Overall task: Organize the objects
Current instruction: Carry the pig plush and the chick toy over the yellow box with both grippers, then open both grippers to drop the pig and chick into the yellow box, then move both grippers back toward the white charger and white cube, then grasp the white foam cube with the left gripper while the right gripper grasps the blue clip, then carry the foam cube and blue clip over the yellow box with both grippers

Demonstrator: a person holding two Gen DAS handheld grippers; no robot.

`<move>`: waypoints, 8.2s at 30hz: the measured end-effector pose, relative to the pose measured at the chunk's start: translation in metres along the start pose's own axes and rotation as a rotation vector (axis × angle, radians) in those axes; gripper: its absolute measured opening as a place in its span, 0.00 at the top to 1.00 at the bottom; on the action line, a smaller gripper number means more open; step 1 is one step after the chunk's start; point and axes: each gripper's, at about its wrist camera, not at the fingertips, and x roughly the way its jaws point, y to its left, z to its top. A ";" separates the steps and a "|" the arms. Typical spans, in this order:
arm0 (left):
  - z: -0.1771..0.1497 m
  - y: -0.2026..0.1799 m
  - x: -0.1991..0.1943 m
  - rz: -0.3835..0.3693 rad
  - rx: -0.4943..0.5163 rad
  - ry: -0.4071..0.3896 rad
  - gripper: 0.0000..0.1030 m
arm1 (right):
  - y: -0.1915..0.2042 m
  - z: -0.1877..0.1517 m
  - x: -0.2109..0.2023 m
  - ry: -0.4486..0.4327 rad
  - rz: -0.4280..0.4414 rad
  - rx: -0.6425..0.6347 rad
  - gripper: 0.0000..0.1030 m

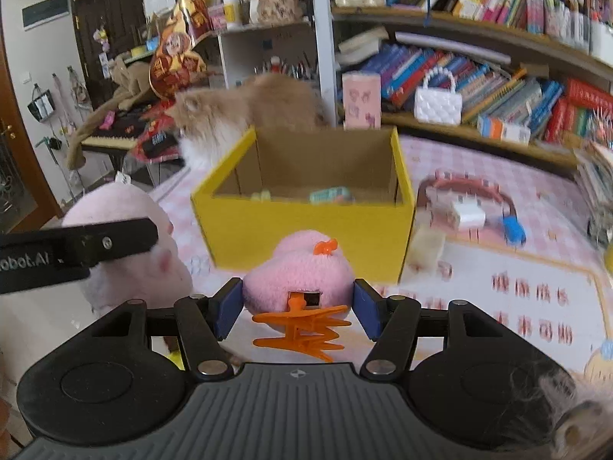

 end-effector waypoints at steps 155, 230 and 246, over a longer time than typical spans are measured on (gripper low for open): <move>-0.047 -0.238 0.140 0.127 0.173 0.219 0.07 | -0.257 -0.026 0.008 0.132 -0.278 0.085 0.31; -0.041 -0.231 0.158 0.175 -0.037 0.282 0.65 | -0.334 0.034 0.174 0.093 -0.042 -0.040 0.74; -0.046 -0.192 0.130 0.108 -0.002 0.262 0.65 | -0.266 0.005 0.048 0.111 -0.083 0.096 0.74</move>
